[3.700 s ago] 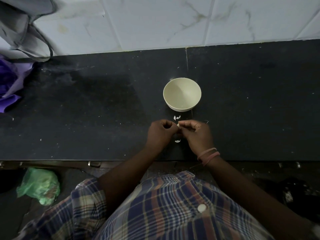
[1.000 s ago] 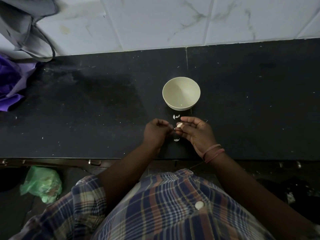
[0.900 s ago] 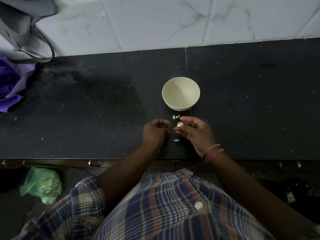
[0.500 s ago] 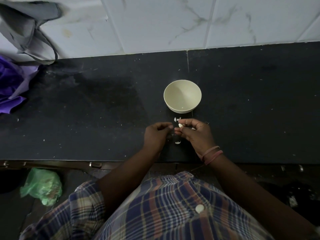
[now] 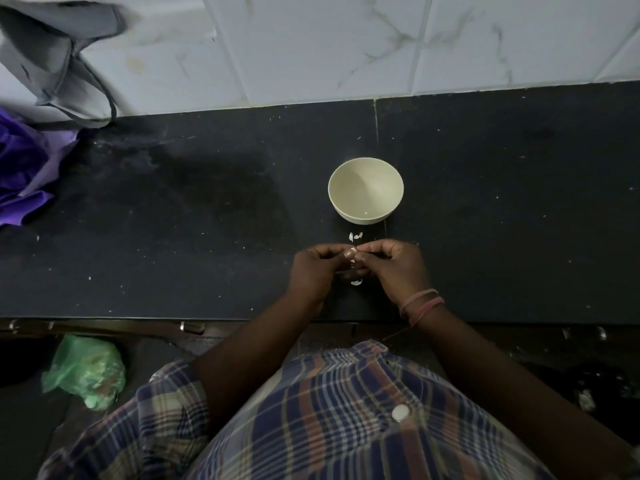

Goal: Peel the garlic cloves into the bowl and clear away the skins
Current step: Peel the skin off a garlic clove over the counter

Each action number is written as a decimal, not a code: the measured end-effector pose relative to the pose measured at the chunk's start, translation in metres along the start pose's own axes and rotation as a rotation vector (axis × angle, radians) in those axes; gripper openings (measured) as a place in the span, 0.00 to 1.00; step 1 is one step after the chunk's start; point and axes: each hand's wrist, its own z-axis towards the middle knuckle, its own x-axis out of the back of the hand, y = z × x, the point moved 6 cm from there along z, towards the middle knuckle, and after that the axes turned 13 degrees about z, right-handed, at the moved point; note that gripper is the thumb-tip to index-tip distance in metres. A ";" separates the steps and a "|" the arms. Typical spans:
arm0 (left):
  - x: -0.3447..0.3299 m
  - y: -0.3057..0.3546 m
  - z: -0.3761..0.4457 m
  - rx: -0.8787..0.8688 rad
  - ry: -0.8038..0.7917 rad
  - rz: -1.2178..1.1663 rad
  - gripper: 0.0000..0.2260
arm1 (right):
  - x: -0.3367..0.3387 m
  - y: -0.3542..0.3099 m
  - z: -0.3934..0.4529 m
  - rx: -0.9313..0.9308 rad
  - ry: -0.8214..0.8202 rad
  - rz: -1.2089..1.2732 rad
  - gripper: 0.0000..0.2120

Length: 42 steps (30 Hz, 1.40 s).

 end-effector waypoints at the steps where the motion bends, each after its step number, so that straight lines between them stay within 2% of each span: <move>1: 0.000 0.001 0.000 -0.011 -0.004 0.026 0.03 | 0.000 0.000 0.000 -0.008 -0.009 0.000 0.04; 3: 0.000 0.000 0.002 -0.027 -0.013 0.070 0.03 | 0.001 0.001 0.001 -0.022 -0.013 -0.013 0.03; 8: -0.001 0.001 0.001 -0.087 0.005 0.141 0.05 | 0.000 0.001 0.002 -0.108 0.022 -0.058 0.09; 11: -0.004 -0.001 0.000 -0.037 -0.039 0.037 0.06 | -0.001 0.007 0.005 -0.187 0.064 -0.040 0.09; 15: -0.015 -0.003 -0.002 0.074 -0.150 -0.186 0.07 | -0.003 0.013 0.004 -0.273 0.111 0.159 0.09; 18: -0.014 -0.007 0.000 0.136 -0.156 -0.234 0.08 | 0.002 0.005 0.003 -0.213 0.140 0.246 0.05; 20: -0.011 -0.011 0.002 0.165 -0.132 -0.239 0.08 | 0.009 0.003 0.006 -0.166 0.164 0.216 0.07; 22: -0.011 -0.013 0.004 0.176 -0.121 -0.259 0.08 | 0.011 0.000 0.008 -0.060 0.138 0.066 0.11; 25: -0.011 -0.010 0.004 0.166 -0.126 -0.292 0.08 | 0.004 -0.008 0.005 0.147 0.055 -0.324 0.19; 27: -0.010 -0.007 0.003 0.165 -0.121 -0.303 0.07 | 0.003 -0.013 0.003 0.233 0.069 -0.422 0.17; 31: -0.008 -0.004 0.001 0.172 -0.101 -0.328 0.07 | 0.004 -0.014 0.006 0.215 0.115 -0.283 0.08; 33: -0.007 -0.003 0.000 0.170 -0.099 -0.346 0.07 | 0.002 -0.019 0.005 0.296 0.101 -0.362 0.02; 35: -0.006 -0.003 0.001 0.167 -0.088 -0.343 0.07 | -0.004 -0.021 0.004 0.344 0.069 -0.393 0.03; 38: -0.002 0.000 0.001 0.144 -0.074 -0.345 0.07 | -0.009 -0.016 0.004 0.285 0.044 -0.330 0.07; 42: -0.002 0.007 -0.002 0.094 -0.091 -0.352 0.07 | -0.011 -0.015 0.006 0.218 0.033 -0.256 0.06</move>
